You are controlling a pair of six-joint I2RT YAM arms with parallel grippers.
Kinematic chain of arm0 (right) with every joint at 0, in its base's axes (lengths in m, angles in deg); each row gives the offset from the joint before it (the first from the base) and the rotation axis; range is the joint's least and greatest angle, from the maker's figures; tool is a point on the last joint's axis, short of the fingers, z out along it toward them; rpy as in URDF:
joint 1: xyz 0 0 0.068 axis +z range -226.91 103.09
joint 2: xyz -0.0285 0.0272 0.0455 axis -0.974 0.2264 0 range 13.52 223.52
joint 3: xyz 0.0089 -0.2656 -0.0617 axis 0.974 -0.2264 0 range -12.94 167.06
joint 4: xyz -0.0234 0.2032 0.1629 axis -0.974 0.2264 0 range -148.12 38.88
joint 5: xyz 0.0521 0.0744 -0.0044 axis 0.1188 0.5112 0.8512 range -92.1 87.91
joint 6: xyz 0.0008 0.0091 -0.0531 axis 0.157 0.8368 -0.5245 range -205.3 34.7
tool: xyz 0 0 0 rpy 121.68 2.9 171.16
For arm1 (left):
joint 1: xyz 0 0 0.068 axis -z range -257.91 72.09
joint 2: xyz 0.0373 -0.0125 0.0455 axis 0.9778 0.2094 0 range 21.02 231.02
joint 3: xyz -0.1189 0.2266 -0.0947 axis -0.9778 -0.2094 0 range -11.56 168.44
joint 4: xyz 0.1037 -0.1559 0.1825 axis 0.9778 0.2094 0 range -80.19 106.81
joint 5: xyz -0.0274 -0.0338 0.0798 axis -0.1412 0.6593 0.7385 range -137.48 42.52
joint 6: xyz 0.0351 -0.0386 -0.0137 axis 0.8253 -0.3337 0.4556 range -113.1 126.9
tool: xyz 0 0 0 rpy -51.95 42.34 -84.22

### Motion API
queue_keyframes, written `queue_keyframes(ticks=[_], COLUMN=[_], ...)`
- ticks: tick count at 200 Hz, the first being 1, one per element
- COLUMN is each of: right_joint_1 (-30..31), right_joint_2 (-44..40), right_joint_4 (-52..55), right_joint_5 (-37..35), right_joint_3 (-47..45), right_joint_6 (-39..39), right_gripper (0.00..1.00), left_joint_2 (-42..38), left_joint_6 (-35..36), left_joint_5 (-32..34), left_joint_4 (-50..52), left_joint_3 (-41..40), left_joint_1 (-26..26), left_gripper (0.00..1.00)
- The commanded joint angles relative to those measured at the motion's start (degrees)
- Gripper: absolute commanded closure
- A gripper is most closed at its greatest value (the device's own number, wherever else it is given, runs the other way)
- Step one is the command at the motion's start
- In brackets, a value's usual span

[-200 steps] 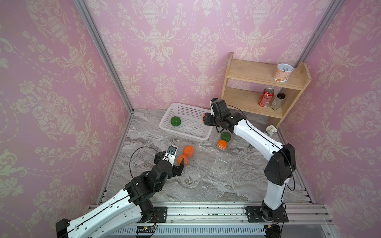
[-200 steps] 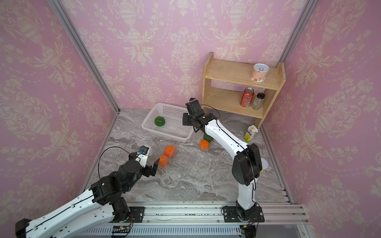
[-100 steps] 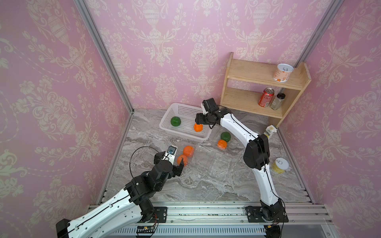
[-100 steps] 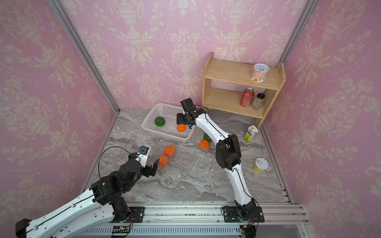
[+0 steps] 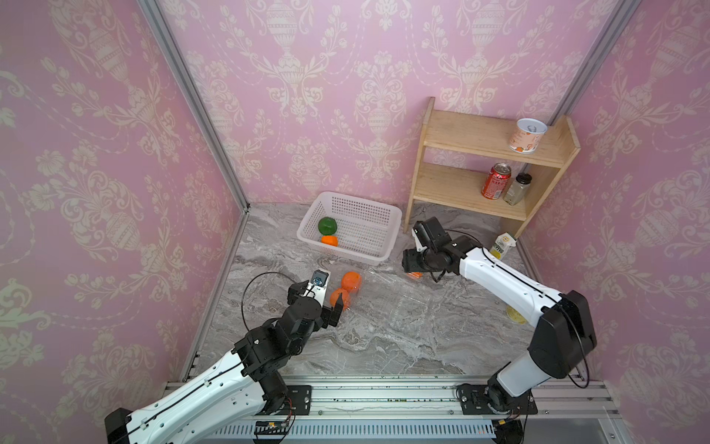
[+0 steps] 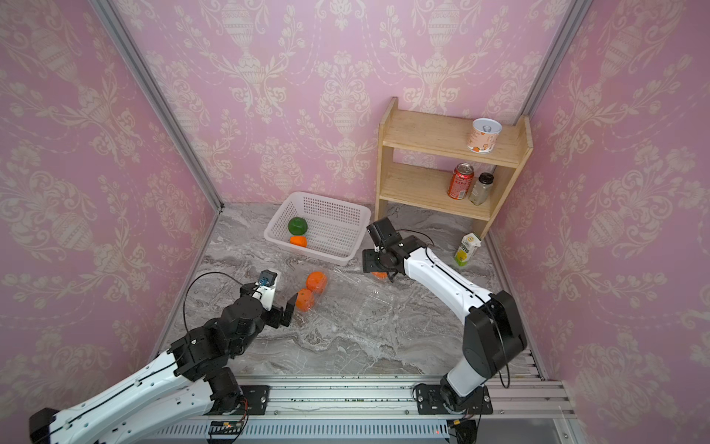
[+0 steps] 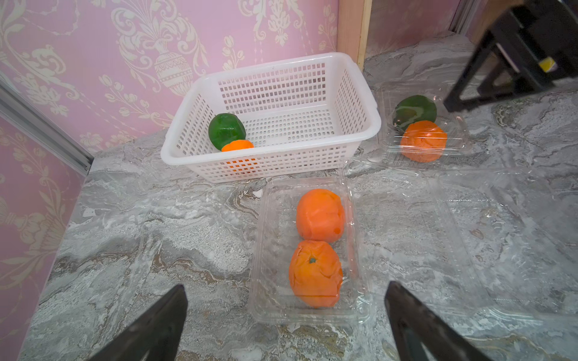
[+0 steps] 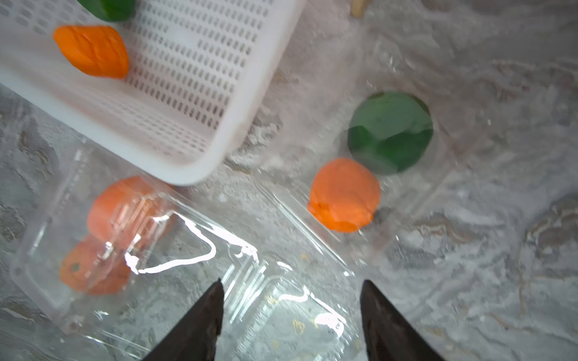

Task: Take oranges out of containers
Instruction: Pick up the packing box from the center of the board.

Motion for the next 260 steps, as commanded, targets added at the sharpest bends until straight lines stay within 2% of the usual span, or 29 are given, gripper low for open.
queue_keyframes(ticks=[1, 41, 73, 155, 195, 225, 231, 244, 260], right_joint_1=[0.5, 0.6, 0.5, 0.0, -0.4, -0.5, -0.6, -1.2, -2.2], right_joint_2=[-6.8, -11.6, -9.3, -7.3, -5.2, -3.8, -3.5, -2.7, -2.7], right_joint_4=[0.1, -1.4, -8.5, -9.8, -10.7, -11.0, -11.0, -11.1, -11.3], right_joint_5=[-2.7, -3.6, 1.5, -1.1, 1.9, 1.0, 1.0, 1.5, 1.4], right_joint_3=[-9.9, -19.1, -22.7, -21.7, -21.6, -20.8, -20.4, -19.7, -19.4], right_joint_6=[5.4, 8.0, 11.3, 12.5, 12.8, 12.4, 12.1, 11.9, 12.7], right_gripper=[0.31, 0.32, 0.38, 0.64, 0.64, 0.66, 0.71, 1.00, 1.00], left_joint_2=[0.3, 1.4, 1.9, 0.7, 1.4, 1.2, 1.1, 1.0, 0.8], left_joint_6=[0.3, -0.4, -0.4, -1.7, -1.3, -1.1, -1.2, -1.6, -2.1], left_joint_5=[-1.8, -4.1, -6.6, -6.7, -7.6, -7.7, -7.8, -8.0, -8.3], left_joint_4=[-1.4, -3.2, -3.4, -4.5, -5.3, -5.1, -5.2, -5.2, -5.4], left_joint_3=[-1.2, -2.1, -2.0, -2.8, -3.0, -3.1, -3.1, -3.4, -3.5], left_joint_1=[-0.5, -0.5, -0.6, -0.6, -0.6, -0.6, -0.6, -0.6, -0.6], left_gripper=[0.01, 0.01, 0.02, 0.01, 0.01, 0.01, 0.01, 0.01, 0.01])
